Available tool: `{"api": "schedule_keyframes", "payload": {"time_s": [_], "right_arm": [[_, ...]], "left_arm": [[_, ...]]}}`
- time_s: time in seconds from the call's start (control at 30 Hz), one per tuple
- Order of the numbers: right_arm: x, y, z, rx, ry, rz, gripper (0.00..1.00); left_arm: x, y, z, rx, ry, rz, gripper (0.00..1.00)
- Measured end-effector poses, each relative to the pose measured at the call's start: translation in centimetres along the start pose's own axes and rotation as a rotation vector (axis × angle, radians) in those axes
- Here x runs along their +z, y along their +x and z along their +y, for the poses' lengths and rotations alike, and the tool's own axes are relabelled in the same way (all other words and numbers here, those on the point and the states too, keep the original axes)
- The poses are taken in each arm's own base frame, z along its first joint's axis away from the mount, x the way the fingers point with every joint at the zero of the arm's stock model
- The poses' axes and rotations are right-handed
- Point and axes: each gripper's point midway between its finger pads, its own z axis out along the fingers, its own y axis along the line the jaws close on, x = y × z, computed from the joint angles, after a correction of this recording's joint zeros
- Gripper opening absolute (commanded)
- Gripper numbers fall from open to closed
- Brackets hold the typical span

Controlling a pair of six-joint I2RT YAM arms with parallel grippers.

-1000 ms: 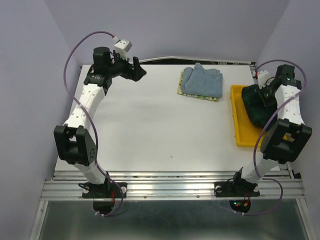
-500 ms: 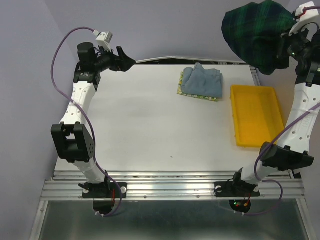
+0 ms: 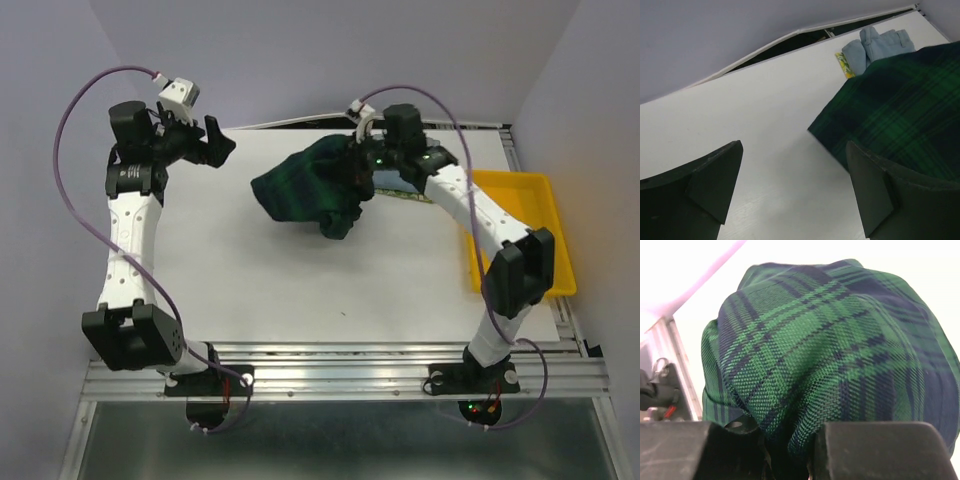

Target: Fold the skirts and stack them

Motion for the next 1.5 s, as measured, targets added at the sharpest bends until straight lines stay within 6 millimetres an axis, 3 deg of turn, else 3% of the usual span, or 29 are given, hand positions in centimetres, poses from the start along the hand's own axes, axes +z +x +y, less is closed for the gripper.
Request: {"api": "schedule_keyframes", "payload": {"time_s": [0.1, 0.2, 0.3, 0.33, 0.37, 0.4, 0.47, 0.63, 0.73, 0.83, 0.9, 1.0, 1.07, 1.13, 1.2, 1.27, 1.33, 1.37, 1.5], "right_arm": [[5.2, 3.8, 1.0, 0.092, -0.038, 0.079, 0.01], [9.8, 7.3, 0.4, 0.213, -0.029, 0.125, 0.01], [13.3, 10.5, -1.7, 0.346, -0.004, 0.162, 0.03], [14.3, 11.3, -2.3, 0.385, 0.000, 0.170, 0.09], [15.3, 12.1, -2.9, 0.421, -0.003, 0.175, 0.27], [16.0, 12.7, -3.4, 0.455, -0.004, 0.179, 0.31], [16.7, 13.9, -3.7, 0.499, -0.014, 0.197, 0.53], [16.8, 14.2, -2.7, 0.555, -0.064, 0.203, 0.74], [16.5, 13.3, -2.4, 0.521, -0.082, 0.195, 0.77], [15.6, 11.2, -2.0, 0.435, -0.094, 0.179, 0.78], [14.2, 9.6, -1.6, 0.356, -0.088, 0.172, 0.80], [10.1, 6.7, -1.5, 0.185, -0.005, 0.162, 0.83], [7.5, 5.5, -1.8, 0.090, 0.057, 0.144, 0.86], [4.3, 5.9, -2.5, 0.021, 0.125, 0.160, 0.88], [2.6, 7.1, -4.2, -0.020, 0.196, 0.189, 0.89], [2.5, 9.0, -6.0, -0.032, 0.236, 0.234, 0.86], [3.6, 12.1, -8.1, -0.005, 0.255, 0.303, 0.85], [4.5, 14.1, -8.9, 0.012, 0.253, 0.345, 0.84], [7.2, 21.4, -10.8, 0.080, 0.228, 0.490, 0.81]], "left_arm": [[-2.0, 0.9, -0.9, 0.094, -0.004, 0.037, 0.86], [-3.1, 3.2, -1.3, 0.154, 0.006, 0.102, 0.85], [-4.3, 8.6, -1.7, 0.185, 0.030, 0.238, 0.86], [-4.6, 10.2, -1.9, 0.188, 0.041, 0.281, 0.87], [-5.0, 12.2, -1.8, 0.197, 0.046, 0.326, 0.88], [-5.4, 13.7, -1.9, 0.200, 0.052, 0.364, 0.89], [-6.2, 16.4, -2.1, 0.210, 0.065, 0.433, 0.89], [-7.2, 20.6, -3.4, 0.285, 0.118, 0.507, 0.90], [-6.2, 22.6, -6.0, 0.406, 0.186, 0.520, 0.90], [-4.9, 24.3, -8.8, 0.536, 0.267, 0.517, 0.91], [-4.0, 25.1, -10.3, 0.616, 0.308, 0.507, 0.91], [-1.9, 25.6, -11.9, 0.687, 0.359, 0.496, 0.91], [-0.1, 26.1, -12.0, 0.701, 0.361, 0.510, 0.91], [1.9, 26.4, -11.5, 0.711, 0.342, 0.517, 0.91], [3.5, 26.9, -10.8, 0.716, 0.314, 0.532, 0.90], [4.9, 27.9, -9.9, 0.714, 0.290, 0.565, 0.69], [6.4, 28.7, -8.9, 0.708, 0.258, 0.603, 0.52], [6.9, 29.2, -8.4, 0.694, 0.244, 0.626, 0.38], [7.3, 29.6, -6.3, 0.594, 0.186, 0.666, 0.09]]}}
